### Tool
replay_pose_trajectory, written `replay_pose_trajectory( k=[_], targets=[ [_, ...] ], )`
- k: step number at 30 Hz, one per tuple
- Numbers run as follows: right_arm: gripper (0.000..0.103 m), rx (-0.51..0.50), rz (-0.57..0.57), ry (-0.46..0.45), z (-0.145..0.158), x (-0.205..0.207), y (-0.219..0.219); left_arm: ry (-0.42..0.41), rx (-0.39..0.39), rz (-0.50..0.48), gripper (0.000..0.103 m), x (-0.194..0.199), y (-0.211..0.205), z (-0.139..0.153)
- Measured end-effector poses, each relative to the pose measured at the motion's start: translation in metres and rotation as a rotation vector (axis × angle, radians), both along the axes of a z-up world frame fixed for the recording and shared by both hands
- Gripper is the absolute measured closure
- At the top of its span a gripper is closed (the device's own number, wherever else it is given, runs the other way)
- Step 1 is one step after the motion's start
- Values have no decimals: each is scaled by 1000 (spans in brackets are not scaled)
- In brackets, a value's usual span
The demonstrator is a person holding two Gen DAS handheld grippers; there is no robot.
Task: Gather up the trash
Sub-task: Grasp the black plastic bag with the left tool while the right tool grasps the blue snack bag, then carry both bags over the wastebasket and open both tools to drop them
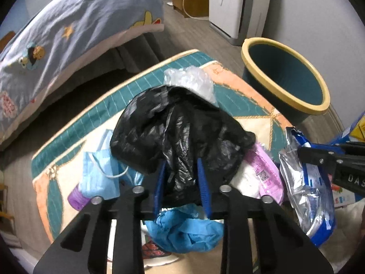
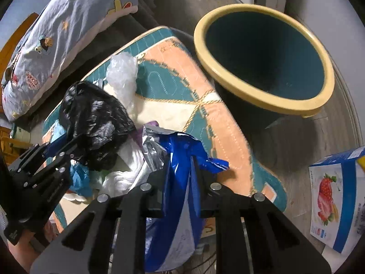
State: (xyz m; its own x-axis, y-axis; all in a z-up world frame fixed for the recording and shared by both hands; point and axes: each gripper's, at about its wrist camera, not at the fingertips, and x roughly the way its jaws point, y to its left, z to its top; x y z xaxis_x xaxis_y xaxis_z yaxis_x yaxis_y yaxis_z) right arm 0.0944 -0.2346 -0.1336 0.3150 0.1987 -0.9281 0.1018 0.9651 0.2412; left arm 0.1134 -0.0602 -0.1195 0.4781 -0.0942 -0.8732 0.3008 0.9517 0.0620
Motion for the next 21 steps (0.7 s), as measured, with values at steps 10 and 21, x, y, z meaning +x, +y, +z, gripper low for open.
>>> replay_pose_trajectory(
  k=[10,21],
  targets=[
    [87,10,-19,-143,48,5,-12,-157,-51,13,86,-8,-1,48],
    [87,-16,38,-354,137,30,-37,-303,-169,-5,86,-4,-10,104]
  ],
)
